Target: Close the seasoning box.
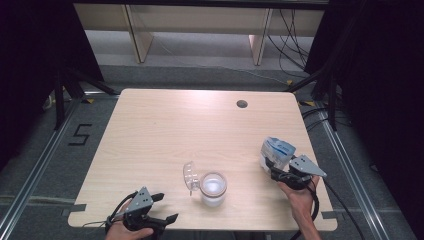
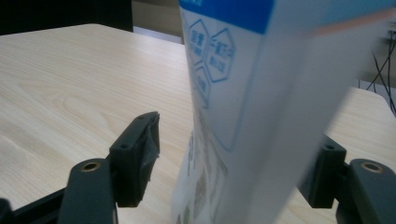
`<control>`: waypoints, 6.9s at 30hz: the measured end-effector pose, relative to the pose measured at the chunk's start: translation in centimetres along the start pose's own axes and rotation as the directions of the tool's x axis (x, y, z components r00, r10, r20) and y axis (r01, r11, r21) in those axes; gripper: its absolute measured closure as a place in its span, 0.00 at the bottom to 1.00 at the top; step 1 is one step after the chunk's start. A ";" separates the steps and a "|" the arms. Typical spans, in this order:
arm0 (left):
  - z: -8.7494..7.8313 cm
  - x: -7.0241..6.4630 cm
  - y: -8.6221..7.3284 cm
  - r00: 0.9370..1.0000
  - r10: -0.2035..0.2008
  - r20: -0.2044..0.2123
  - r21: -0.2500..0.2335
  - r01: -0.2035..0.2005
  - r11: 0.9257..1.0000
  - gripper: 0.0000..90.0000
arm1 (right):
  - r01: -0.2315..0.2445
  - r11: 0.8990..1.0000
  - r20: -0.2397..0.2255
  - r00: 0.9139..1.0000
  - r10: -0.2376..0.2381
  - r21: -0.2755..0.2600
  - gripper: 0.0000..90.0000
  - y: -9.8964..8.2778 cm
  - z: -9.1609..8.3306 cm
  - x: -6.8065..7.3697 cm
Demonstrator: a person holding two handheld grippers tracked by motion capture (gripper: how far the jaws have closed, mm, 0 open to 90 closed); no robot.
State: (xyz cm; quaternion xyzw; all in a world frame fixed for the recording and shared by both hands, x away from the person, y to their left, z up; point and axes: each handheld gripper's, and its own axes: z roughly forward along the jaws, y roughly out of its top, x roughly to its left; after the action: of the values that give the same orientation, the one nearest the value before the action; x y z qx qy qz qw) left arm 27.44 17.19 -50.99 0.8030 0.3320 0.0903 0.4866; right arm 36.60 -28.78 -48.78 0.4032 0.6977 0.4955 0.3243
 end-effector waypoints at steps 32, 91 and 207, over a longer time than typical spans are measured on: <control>-0.1 0.1 0.1 1.000 0.001 -0.012 0.004 -0.001 1.000 0.17 | -0.020 0.996 -0.009 1.000 0.020 0.087 0.22 0.0 -6.5 4.0; -0.5 0.1 7.1 1.000 0.007 0.008 -0.115 -0.006 0.993 0.78 | 0.011 0.980 -0.127 0.992 0.015 0.200 0.22 -1.9 -10.8 8.3; -1.9 -2.5 1.7 0.996 -0.008 0.084 -0.045 0.012 0.999 0.17 | -0.055 0.980 -0.237 0.966 0.101 0.192 0.17 -2.6 -11.1 9.8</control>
State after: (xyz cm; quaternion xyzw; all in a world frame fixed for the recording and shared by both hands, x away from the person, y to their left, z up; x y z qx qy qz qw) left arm 25.35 16.50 -48.16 0.7933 0.3131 0.0618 0.5185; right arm 21.93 -25.36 -48.41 0.3940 0.7588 0.4875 0.1770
